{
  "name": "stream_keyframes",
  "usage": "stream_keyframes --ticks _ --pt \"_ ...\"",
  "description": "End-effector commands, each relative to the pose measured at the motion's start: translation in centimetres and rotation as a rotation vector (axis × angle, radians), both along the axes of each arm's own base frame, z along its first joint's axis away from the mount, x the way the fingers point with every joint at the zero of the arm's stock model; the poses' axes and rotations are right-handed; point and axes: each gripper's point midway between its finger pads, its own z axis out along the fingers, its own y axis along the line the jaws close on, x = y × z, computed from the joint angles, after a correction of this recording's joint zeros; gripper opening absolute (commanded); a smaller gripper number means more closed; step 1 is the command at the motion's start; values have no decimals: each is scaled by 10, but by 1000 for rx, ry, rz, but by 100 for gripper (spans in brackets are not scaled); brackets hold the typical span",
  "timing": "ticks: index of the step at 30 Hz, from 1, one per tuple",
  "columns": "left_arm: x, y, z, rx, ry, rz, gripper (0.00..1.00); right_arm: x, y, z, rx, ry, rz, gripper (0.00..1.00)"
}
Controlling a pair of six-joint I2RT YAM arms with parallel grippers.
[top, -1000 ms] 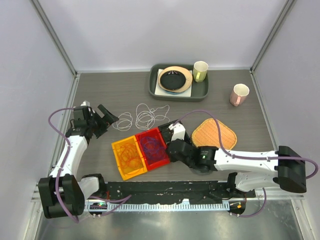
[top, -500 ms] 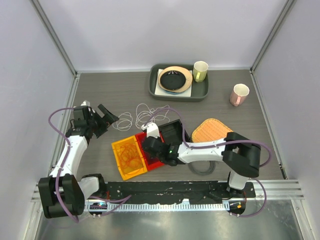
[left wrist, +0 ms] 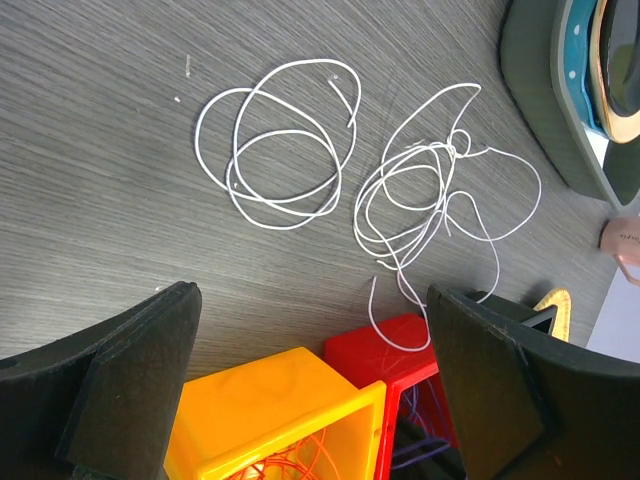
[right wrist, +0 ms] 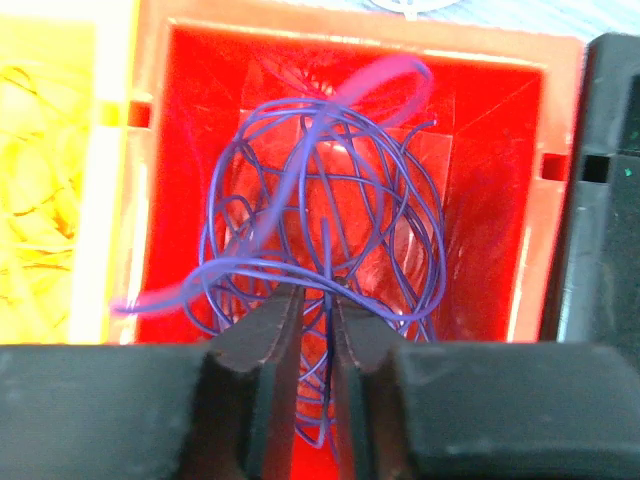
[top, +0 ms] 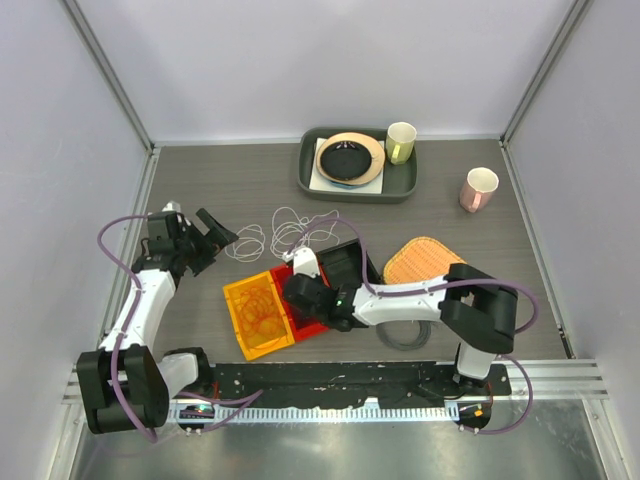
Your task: Untangle the cables
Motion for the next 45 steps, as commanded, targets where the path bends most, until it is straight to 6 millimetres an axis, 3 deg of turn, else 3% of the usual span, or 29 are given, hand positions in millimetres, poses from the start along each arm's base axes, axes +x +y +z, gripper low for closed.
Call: stream_keyframes --ticks 1,2,6,7,14,15,16,17,19,20,21,22,23,26,28,29,32,34,35,37,38,40,43,45 --pt "6 -2 4 -1 -33 -24 100 3 9 60 140 -33 -16 26" --pt "7 -3 4 0 -34 -24 100 2 5 60 128 -24 -16 34" --pt "9 -5 5 -8 -39 -39 100 -5 -2 84 174 -20 -11 45" --pt "9 -5 4 -10 -34 -42 100 -6 -4 88 179 -19 -9 53" --pt "17 -4 2 -3 -19 -52 100 -11 -19 125 213 -55 25 70" --pt "19 -5 2 -3 -22 -63 100 -11 -22 129 218 -64 26 75" --pt "22 -6 5 -3 -33 -79 100 -11 -26 132 222 -74 23 91" --pt "30 -10 16 -1 -65 -107 100 -9 -30 145 252 -102 14 91" --pt "41 -22 22 5 -97 -207 100 -6 -42 148 255 -136 -14 91" --pt "54 -33 41 15 -144 -251 100 -1 -49 163 296 -177 -43 91" --pt "63 -39 30 27 -114 -298 100 2 -57 160 293 -186 -64 91" --pt "80 -48 52 38 -167 -346 100 5 -62 165 308 -198 -83 92" --pt "84 -65 48 47 -147 -412 100 7 -69 174 331 -211 -95 92" --pt "115 -83 36 101 -105 -533 100 10 -84 190 389 -223 -110 93" --pt "139 -94 23 62 -56 -587 100 13 -94 190 414 -228 -137 93" --pt "137 -96 15 45 -3 -613 100 13 -99 185 410 -225 -142 93" --pt "155 -101 -13 110 56 -662 100 14 -111 184 436 -223 -166 93" --pt "165 -109 -14 171 49 -712 100 13 -116 188 458 -224 -170 93" --pt "161 -109 -35 183 118 -724 98 13 -118 186 458 -221 -173 93" --pt "167 -117 -41 205 129 -737 94 12 -121 189 471 -226 -177 93" --pt "166 -118 -52 205 161 -742 89 12 -122 188 468 -228 -177 93" --pt "168 -126 -56 209 172 -753 77 12 -124 190 472 -233 -180 94" --pt "163 -131 -61 198 192 -769 46 12 -125 191 475 -234 -180 93" --pt "159 -131 -59 211 194 -763 13 12 -125 190 473 -234 -182 94"
